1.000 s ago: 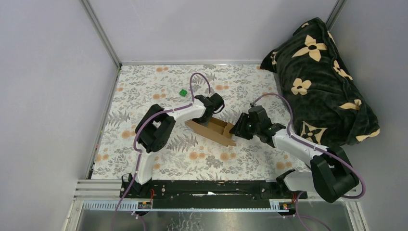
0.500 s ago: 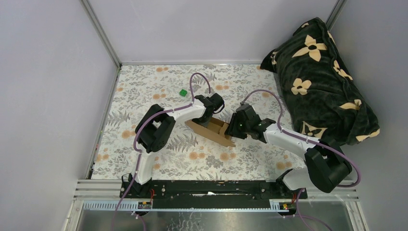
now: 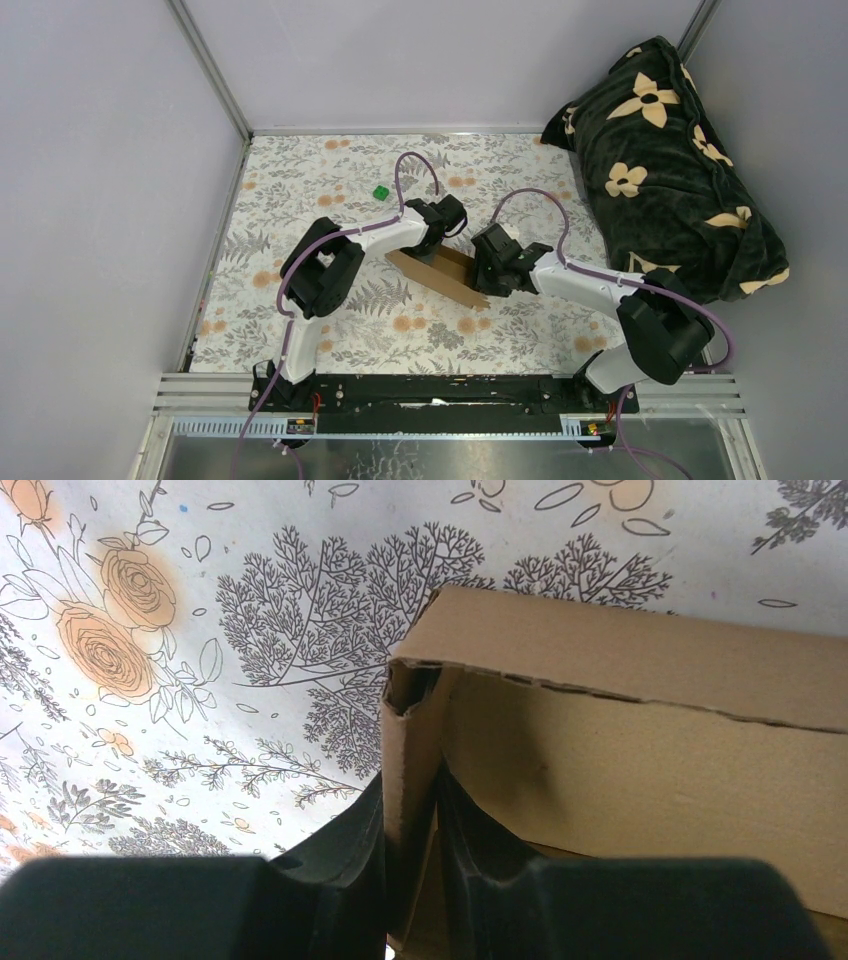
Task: Fold the paper box
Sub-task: Fold the paper box at the center of the board.
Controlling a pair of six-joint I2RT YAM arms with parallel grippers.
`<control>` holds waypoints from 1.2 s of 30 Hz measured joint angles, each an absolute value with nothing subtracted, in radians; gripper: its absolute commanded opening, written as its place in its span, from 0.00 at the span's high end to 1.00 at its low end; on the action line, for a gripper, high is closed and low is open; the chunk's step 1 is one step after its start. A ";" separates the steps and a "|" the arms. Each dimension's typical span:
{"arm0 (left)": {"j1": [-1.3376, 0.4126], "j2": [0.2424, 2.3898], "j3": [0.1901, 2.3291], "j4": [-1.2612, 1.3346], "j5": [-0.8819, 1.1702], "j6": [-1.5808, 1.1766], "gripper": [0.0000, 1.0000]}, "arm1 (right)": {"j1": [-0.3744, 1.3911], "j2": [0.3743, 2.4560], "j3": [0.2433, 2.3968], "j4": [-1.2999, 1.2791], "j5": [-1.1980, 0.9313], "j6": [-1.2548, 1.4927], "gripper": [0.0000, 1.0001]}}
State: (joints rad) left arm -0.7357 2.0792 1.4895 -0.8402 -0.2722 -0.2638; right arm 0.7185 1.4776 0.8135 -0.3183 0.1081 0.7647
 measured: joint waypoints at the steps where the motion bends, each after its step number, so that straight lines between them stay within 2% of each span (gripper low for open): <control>1: -0.736 2.079 1.489 -0.840 -0.272 -0.263 0.72 | 0.725 1.484 0.820 -0.325 0.115 0.764 0.58; 7: -0.739 2.079 1.489 -0.840 -0.269 -0.264 0.72 | 0.751 1.511 0.862 -0.369 0.150 0.756 0.66; 12: -0.739 2.079 1.489 -0.840 -0.268 -0.264 0.72 | 0.768 1.542 0.910 -0.420 0.188 0.746 0.76; 14: -0.740 2.079 1.489 -0.840 -0.267 -0.264 0.72 | 0.778 1.563 0.934 -0.450 0.210 0.743 0.84; 17: -0.740 2.079 1.489 -0.840 -0.265 -0.264 0.72 | 0.793 1.602 0.982 -0.494 0.254 0.736 0.89; 27: -0.739 2.075 1.489 -0.841 -0.230 -0.277 0.72 | 0.814 1.682 1.081 -0.606 0.360 0.698 0.90; 32: -0.739 2.069 1.489 -0.839 -0.192 -0.281 0.62 | 0.817 1.688 1.090 -0.630 0.388 0.678 0.89; 36: -0.739 2.059 1.483 -0.836 -0.126 -0.280 0.61 | 0.817 1.688 1.091 -0.662 0.408 0.653 0.89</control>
State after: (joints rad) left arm -0.7387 2.0594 1.4830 -0.8364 -0.1257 -0.2798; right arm 0.8169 1.6882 1.0912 -0.6617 0.4084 0.6525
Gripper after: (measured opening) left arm 0.383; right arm 0.142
